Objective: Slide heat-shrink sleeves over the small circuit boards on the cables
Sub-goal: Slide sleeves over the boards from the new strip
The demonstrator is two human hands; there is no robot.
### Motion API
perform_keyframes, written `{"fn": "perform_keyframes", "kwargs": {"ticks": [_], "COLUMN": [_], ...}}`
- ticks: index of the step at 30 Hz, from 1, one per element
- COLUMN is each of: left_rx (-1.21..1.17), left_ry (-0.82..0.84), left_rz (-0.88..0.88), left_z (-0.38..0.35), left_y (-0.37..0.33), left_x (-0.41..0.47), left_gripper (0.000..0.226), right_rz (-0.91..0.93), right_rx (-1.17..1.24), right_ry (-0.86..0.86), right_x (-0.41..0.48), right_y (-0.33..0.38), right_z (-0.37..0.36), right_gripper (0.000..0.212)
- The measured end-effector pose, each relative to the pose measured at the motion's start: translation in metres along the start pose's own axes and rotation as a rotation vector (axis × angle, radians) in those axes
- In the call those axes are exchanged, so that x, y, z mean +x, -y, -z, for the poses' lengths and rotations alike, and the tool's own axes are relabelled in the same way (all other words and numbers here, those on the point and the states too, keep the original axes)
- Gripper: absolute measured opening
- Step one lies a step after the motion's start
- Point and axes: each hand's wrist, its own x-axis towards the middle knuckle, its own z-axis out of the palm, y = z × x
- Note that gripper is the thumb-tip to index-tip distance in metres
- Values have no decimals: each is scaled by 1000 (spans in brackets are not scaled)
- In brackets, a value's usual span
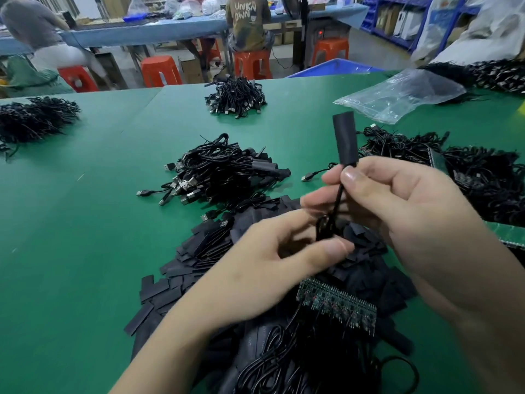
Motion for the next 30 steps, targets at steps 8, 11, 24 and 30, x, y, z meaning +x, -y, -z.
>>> {"fn": "perform_keyframes", "kwargs": {"ticks": [8, 11, 24, 30], "left_rx": [562, 921, 1203, 803], "left_ry": [-426, -613, -563, 226], "left_rz": [-84, -85, 52, 253], "left_z": [39, 69, 100, 34], "left_y": [2, -8, -10, -12], "left_x": [5, 23, 89, 32], "left_gripper": [32, 35, 36, 23], "right_rz": [44, 69, 128, 127], "right_rx": [-347, -388, -350, -499], "right_ry": [-1, -2, -2, 40], "right_x": [6, 4, 3, 6], "right_y": [-3, 0, 11, 9], "right_z": [12, 16, 28, 33], "right_gripper": [28, 24, 15, 10]}}
